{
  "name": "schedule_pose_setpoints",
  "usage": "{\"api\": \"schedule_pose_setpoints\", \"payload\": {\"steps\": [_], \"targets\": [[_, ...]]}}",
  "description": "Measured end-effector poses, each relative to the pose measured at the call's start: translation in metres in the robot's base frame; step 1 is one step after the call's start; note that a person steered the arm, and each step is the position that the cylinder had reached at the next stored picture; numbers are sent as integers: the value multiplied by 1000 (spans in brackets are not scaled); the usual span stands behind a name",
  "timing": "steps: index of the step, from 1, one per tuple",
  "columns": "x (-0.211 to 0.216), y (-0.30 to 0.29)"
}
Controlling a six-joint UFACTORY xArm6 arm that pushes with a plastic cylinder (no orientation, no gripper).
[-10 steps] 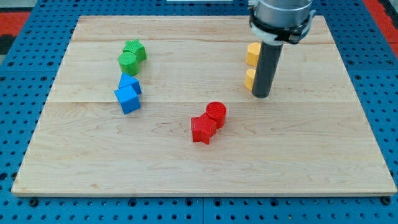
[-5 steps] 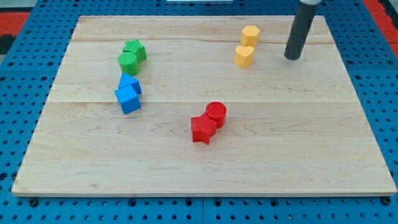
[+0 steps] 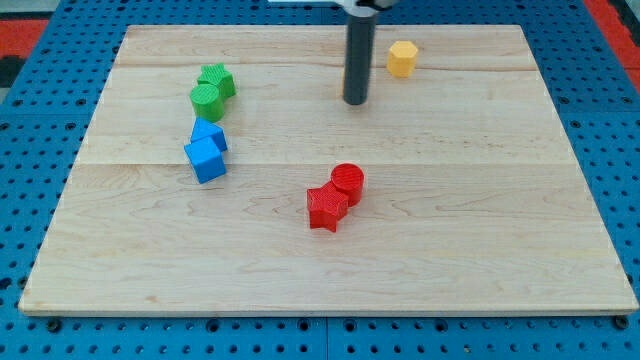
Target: Move the yellow blocks to the top
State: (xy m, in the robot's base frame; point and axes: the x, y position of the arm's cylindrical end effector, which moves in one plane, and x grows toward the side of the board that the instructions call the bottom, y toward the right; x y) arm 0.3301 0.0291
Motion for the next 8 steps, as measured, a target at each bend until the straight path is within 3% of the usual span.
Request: {"api": "schedule_pose_setpoints", "payload": {"steps": [2,3,4,5,6,7,8], "targets": [[-41,7],[-45,-36],[-84,-45],[-86,20],[-84,13],[-68,-43],[-22,-57]]}}
